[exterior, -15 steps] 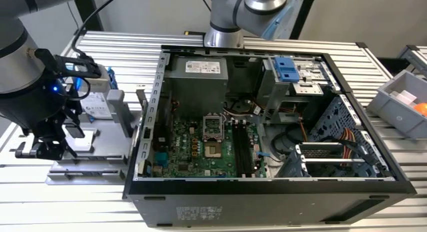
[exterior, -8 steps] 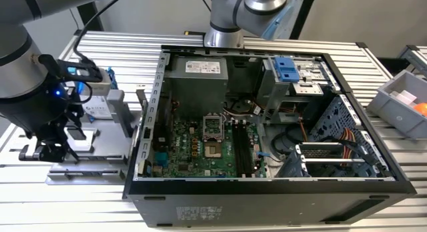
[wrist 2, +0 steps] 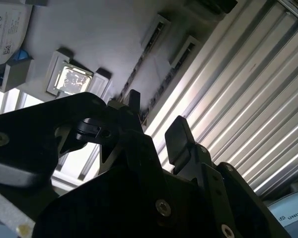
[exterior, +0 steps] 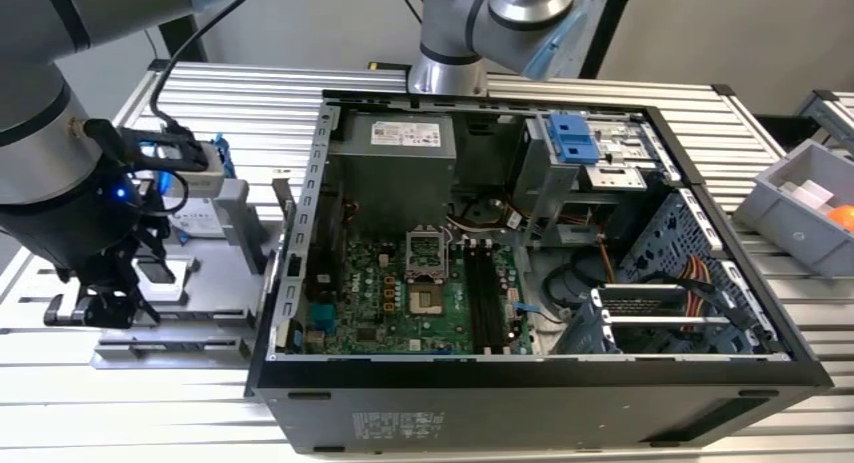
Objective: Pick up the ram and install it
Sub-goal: 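Pick up the ram and move it above insertion slot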
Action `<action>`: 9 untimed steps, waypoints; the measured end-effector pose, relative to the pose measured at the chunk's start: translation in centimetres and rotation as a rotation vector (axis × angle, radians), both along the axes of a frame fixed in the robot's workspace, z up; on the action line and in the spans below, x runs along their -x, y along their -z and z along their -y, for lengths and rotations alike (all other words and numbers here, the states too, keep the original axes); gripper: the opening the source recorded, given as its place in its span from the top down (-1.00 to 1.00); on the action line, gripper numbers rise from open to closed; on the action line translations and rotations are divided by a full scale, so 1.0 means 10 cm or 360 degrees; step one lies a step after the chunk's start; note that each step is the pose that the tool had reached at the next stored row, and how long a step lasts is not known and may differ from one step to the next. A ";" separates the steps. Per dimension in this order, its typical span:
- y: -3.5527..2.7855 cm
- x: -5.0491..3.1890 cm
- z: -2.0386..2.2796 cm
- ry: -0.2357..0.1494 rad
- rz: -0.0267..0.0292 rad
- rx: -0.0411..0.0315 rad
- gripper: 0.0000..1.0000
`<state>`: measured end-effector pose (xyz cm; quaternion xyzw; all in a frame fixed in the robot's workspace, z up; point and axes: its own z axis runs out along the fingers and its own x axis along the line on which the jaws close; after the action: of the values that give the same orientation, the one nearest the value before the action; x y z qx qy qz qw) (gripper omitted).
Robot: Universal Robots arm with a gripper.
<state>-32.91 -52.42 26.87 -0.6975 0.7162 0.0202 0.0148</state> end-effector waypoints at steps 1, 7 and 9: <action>0.007 0.000 0.000 0.0000 -0.00001 0.0000 -1.00; 0.033 0.000 0.000 0.0000 -0.00004 0.0002 -1.00; 0.035 0.000 -0.001 0.0000 -0.00001 0.0002 -1.00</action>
<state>-32.91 -52.41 26.52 -0.6975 0.7162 0.0198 0.0144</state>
